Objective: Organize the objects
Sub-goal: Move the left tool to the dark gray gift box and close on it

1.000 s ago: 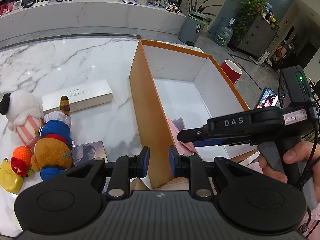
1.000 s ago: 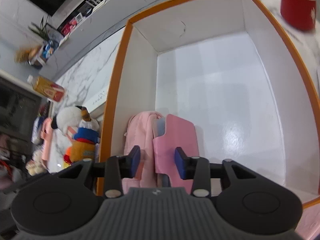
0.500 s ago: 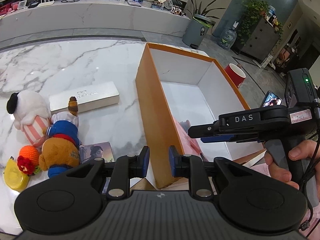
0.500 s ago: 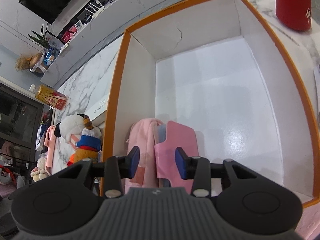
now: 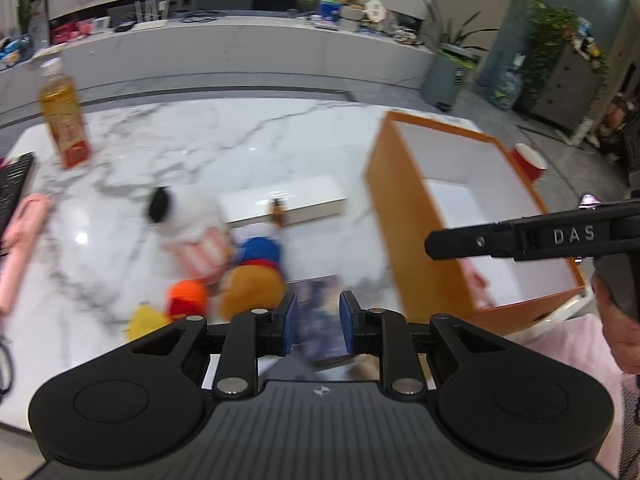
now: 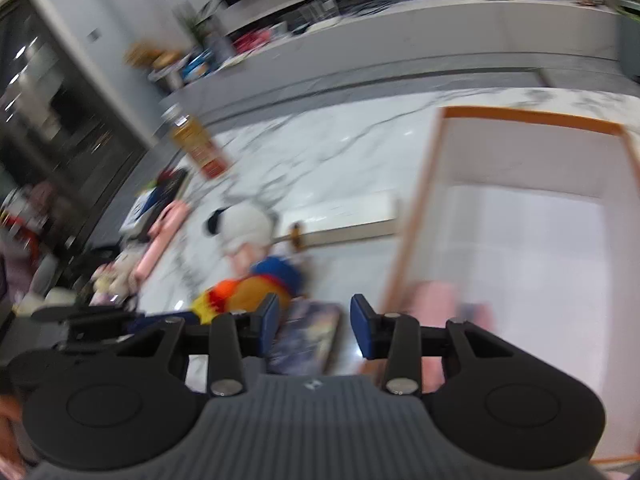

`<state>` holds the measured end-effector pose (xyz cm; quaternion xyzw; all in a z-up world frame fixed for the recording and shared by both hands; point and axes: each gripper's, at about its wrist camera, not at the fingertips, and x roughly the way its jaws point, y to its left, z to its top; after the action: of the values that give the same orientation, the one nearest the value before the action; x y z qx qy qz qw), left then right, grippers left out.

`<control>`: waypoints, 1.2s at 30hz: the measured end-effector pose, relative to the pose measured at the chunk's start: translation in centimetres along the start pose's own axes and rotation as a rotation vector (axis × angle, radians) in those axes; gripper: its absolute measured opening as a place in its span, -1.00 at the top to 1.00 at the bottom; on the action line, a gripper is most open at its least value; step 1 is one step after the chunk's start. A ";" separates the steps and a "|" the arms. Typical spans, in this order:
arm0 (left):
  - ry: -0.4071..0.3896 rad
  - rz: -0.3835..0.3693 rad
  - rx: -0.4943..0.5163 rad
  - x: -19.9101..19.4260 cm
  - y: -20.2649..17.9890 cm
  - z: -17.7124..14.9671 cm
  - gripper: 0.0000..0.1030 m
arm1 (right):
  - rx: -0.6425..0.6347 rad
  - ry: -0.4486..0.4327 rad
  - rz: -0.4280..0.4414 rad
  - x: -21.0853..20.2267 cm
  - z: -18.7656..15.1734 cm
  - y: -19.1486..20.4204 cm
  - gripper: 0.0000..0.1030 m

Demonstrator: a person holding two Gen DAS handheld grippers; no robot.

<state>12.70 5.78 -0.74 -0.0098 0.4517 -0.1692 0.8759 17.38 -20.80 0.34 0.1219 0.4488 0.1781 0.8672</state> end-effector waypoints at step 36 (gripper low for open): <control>0.346 -0.183 -0.567 8.1 7.9 -8.2 -0.49 | -0.180 0.410 -0.072 13.8 -4.6 5.1 0.96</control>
<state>12.77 11.84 -13.35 -0.2647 0.6197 -0.1139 0.7300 19.96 -10.11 -10.54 -0.0105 0.6019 0.2076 0.7711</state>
